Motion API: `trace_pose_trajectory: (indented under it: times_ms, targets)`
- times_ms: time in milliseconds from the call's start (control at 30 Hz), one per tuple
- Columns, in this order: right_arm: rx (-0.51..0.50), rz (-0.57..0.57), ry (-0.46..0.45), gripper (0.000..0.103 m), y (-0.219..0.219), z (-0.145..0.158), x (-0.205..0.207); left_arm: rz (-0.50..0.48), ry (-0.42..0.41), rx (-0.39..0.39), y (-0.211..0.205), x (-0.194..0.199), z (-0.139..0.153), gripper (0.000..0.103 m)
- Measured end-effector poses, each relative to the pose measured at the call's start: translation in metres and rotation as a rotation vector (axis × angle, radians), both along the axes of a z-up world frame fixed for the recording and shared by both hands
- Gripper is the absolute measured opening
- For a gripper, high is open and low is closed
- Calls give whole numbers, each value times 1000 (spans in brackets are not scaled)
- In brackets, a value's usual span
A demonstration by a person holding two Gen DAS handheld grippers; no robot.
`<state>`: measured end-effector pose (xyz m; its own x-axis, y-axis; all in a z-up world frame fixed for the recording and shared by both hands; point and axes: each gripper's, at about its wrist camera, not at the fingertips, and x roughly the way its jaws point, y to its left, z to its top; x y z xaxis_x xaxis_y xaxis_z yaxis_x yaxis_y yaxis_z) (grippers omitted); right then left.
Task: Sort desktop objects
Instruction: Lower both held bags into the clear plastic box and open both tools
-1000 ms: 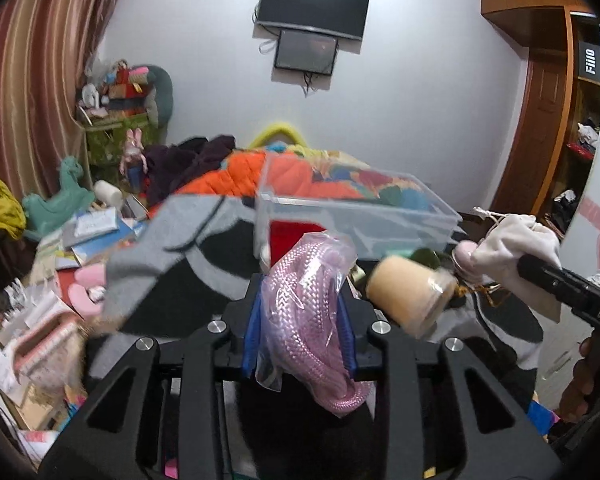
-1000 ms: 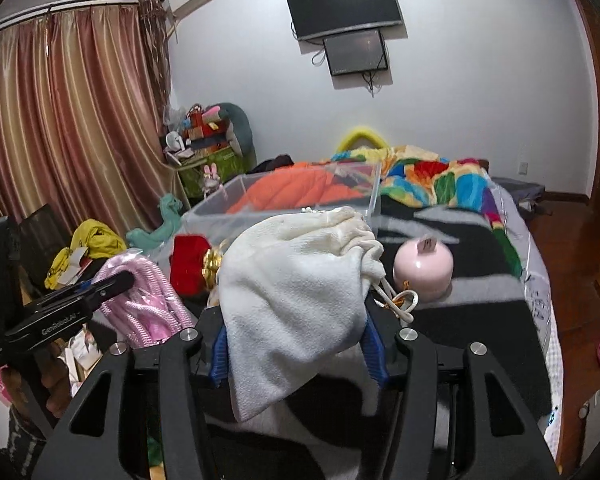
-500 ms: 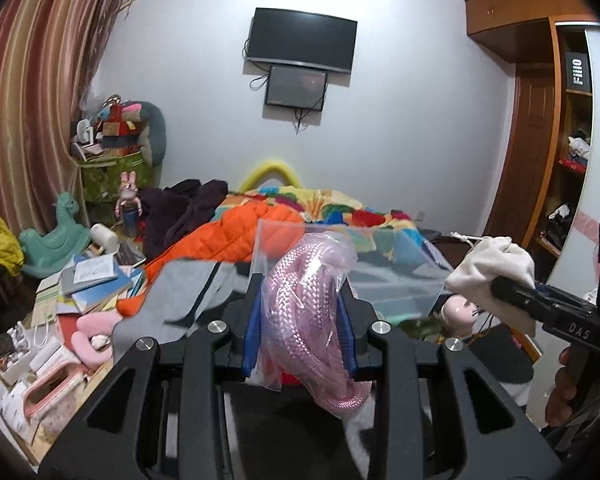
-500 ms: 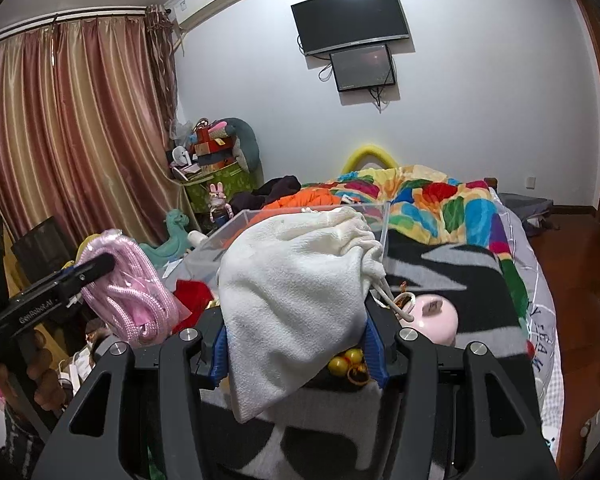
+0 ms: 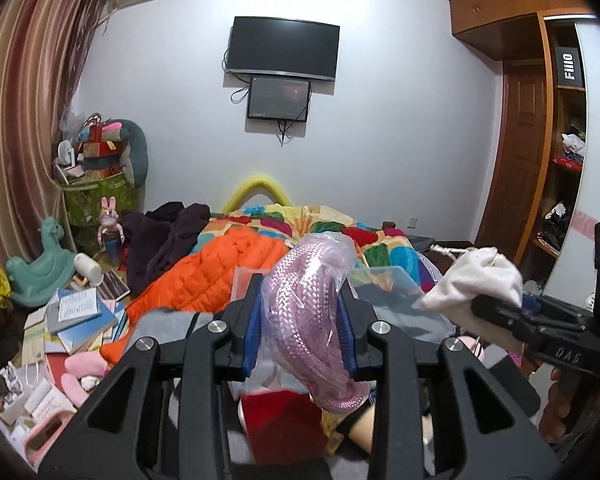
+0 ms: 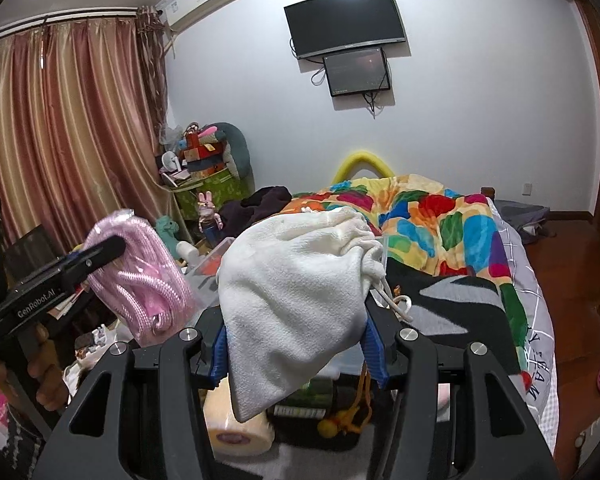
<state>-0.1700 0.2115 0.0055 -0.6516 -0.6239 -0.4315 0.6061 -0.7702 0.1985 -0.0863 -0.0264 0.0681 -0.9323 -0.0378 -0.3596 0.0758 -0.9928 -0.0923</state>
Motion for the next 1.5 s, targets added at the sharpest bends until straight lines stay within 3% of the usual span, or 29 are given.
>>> trace_pose_trajectory:
  times_ms: [400, 667, 833, 1300, 1433, 1500]
  targets:
    - [70, 11, -21, 49, -37, -16, -34, 40, -18, -30, -12, -51, -10, 32]
    - [212, 24, -44, 49, -58, -37, -52, 105, -71, -67, -20, -80, -42, 32]
    - [206, 37, -94, 49, -64, -44, -63, 108, -128, -59, -22, -94, -64, 32]
    - [221, 40, -145, 52, -80, -55, -70, 87, -191, -9, -28, -96, -83, 33]
    - [231, 43, -152, 55, -84, -55, -65, 96, -189, 10, -29, -93, -81, 39]
    - [242, 46, -154, 58, -86, -55, -61, 106, -175, 25, -31, -88, -79, 47]
